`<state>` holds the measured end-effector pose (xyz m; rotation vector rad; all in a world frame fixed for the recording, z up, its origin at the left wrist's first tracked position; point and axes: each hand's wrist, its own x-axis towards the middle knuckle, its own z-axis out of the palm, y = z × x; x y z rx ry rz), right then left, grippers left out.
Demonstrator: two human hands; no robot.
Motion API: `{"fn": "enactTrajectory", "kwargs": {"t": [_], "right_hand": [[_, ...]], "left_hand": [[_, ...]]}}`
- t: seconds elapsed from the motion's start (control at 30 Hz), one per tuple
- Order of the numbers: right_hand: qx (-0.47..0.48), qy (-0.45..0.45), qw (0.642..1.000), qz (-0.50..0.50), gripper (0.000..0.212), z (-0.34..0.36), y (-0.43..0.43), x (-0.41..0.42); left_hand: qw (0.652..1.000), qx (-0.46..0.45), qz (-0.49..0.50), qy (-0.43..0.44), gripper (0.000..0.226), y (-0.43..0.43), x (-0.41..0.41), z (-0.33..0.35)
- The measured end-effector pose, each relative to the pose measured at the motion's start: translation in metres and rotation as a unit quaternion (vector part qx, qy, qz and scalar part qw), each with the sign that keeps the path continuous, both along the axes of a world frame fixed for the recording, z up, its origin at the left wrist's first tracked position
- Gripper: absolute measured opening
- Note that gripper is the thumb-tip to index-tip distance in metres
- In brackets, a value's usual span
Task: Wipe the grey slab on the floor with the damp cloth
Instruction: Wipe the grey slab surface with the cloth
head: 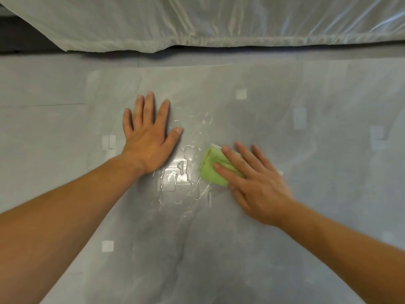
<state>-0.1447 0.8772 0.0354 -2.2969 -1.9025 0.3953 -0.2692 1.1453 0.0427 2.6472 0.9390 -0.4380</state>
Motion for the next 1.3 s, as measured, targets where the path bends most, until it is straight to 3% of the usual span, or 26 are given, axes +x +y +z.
{"fn": "enactTrajectory", "kwargs": {"t": [0.03, 0.1, 0.17, 0.23, 0.3, 0.37, 0.43, 0.6, 0.63, 0.73, 0.8, 1.0, 1.13, 1.2, 1.3], "right_hand": [[-0.001, -0.008, 1.0, -0.009, 0.059, -0.001, 0.003, 0.017], [-0.002, -0.018, 0.99, -0.139, 0.057, -0.002, 0.028, 0.053], [-0.015, 0.0, 0.954, -0.3, 0.058, 0.0, 0.068, 0.084], [-0.018, 0.005, 0.93, -0.368, 0.061, 0.001, 0.109, 0.084], [-0.011, -0.001, 0.957, -0.29, 0.063, 0.0, 0.129, 0.06], [-0.015, -0.016, 0.993, -0.115, 0.06, -0.004, 0.121, 0.045], [-0.029, -0.022, 0.999, -0.012, 0.057, -0.002, 0.114, 0.061], [-0.031, -0.024, 0.967, -0.251, 0.057, -0.002, 0.17, 0.078], [-0.024, -0.022, 0.97, -0.24, 0.058, -0.001, 0.18, 0.065], [-0.017, -0.007, 0.998, -0.053, 0.056, -0.002, 0.174, 0.039], [-0.029, -0.005, 0.999, 0.026, 0.055, 0.0, 0.157, 0.05], [-0.04, 0.039, 0.991, -0.123, 0.057, 0.007, 0.154, 0.059], [0.005, 0.145, 0.982, -0.124, 0.06, 0.017, 0.14, 0.048], [0.039, 0.167, 0.965, -0.199, 0.063, 0.026, 0.136, 0.056], [0.015, 0.148, 0.942, -0.301, 0.067, 0.036, 0.139, 0.061]], "left_hand": [[1.0, -0.001, -0.002, -0.001, 0.075, 0.0, 0.0, 0.0], [1.0, -0.005, -0.004, -0.003, 0.076, 0.0, -0.001, 0.001], [1.0, -0.008, -0.006, -0.009, 0.076, -0.001, -0.002, 0.001], [1.0, -0.01, -0.007, -0.011, 0.074, 0.0, -0.002, 0.001], [1.0, -0.02, -0.002, -0.016, 0.072, 0.001, -0.003, 0.001], [0.999, -0.029, 0.0, -0.026, 0.072, 0.003, -0.003, 0.001], [0.998, -0.045, -0.003, -0.032, 0.073, 0.004, -0.004, 0.002], [0.993, -0.082, 0.01, -0.08, 0.086, 0.007, -0.008, 0.002], [0.992, -0.088, 0.014, -0.092, 0.089, 0.007, -0.009, 0.002], [0.983, -0.119, 0.023, -0.136, 0.09, 0.01, -0.011, 0.003], [0.974, -0.142, 0.035, -0.171, 0.083, 0.012, -0.013, 0.004], [0.96, -0.171, 0.074, -0.207, 0.055, 0.014, -0.013, 0.008], [0.964, -0.14, 0.074, -0.215, 0.051, 0.018, -0.007, 0.021], [0.962, -0.142, 0.071, -0.221, 0.051, 0.023, 0.003, 0.029], [0.95, -0.206, 0.074, -0.221, 0.052, 0.027, 0.027, 0.036]]}}
